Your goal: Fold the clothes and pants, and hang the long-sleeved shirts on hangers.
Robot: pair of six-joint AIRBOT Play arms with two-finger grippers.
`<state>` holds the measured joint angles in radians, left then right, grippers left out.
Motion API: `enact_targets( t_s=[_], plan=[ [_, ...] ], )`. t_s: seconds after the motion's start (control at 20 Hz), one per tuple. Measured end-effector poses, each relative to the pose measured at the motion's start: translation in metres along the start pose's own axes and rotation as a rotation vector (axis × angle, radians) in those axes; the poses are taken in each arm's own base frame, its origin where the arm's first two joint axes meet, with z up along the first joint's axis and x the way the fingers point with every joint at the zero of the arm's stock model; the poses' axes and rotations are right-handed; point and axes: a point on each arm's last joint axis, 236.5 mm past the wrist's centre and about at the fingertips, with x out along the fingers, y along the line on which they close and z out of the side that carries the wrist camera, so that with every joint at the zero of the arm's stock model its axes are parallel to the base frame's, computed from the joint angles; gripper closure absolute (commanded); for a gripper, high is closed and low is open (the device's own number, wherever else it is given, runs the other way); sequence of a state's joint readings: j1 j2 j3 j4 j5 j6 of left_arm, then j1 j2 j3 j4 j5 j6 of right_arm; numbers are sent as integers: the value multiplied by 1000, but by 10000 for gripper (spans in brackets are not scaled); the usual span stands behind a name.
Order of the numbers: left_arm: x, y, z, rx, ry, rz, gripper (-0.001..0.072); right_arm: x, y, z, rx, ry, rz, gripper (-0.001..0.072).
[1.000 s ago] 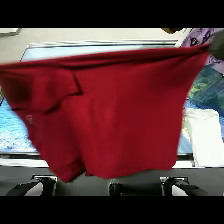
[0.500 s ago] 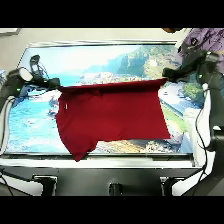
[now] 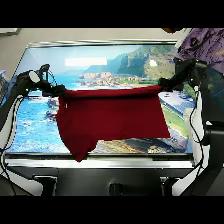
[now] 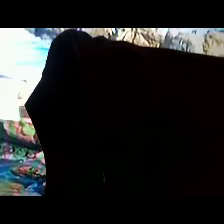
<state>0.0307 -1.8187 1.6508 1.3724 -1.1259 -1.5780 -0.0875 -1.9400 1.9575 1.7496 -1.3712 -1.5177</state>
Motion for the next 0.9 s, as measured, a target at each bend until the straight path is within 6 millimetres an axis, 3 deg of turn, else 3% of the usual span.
enact_targets(
  t_s=[0.3, 0.75, 0.8, 0.9],
  plan=[
    [-6, 1, -43, 3, 181, 6, 687, 5, -7, -21, -1, 94, -27, 686],
    [4, 5, -66, -3, 290, 11, 679, 36, -16, -48, 23, 233, -41, 678],
    [7, 6, -68, -5, 299, 12, 614, 39, -16, -51, 25, 248, -36, 622],
    [12, 6, -70, -16, 309, 12, 396, 42, -13, -58, 30, 280, -25, 403]
  ],
)
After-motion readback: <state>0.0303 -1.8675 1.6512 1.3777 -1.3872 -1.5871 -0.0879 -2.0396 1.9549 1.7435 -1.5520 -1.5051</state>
